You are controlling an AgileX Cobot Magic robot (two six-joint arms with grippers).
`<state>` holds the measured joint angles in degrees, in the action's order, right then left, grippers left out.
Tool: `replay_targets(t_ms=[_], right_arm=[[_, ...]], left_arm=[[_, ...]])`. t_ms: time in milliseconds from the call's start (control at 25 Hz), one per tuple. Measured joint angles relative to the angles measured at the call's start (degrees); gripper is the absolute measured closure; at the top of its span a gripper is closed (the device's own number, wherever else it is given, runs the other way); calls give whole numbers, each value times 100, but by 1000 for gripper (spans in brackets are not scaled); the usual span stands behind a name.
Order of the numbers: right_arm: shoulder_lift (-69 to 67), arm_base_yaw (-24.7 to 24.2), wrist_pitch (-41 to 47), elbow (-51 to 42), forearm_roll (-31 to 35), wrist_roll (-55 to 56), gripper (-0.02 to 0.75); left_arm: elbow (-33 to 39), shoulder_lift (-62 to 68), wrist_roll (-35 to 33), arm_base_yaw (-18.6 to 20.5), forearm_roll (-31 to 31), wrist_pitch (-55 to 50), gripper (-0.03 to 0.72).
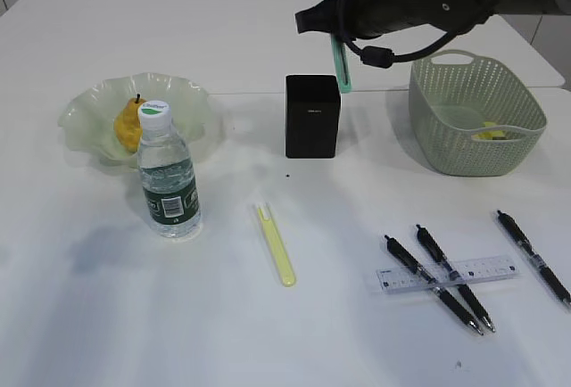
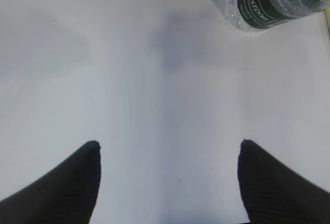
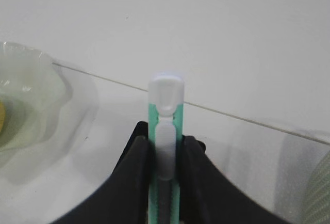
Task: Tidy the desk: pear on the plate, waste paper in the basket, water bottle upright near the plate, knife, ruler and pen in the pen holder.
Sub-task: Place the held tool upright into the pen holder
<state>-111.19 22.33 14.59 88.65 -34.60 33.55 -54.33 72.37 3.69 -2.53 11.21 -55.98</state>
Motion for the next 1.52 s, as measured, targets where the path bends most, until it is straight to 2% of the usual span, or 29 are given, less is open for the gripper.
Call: replay_targets(t_ms=[200,480,1200,1520], right_arm=[[-402,-241,-694,219,0,93,625],[-1009,-251,-1363,560,-11,107,625],[-1769,-510,-2514,888,-71,97,625],[-2080,-521,-2638,888,-120,88,625]], left_arm=[[0,0,0,0,4,0,98],[0,0,0,0,4,0,98],[0,0,0,0,4,0,98],[0,0,0,0,4,0,98]])
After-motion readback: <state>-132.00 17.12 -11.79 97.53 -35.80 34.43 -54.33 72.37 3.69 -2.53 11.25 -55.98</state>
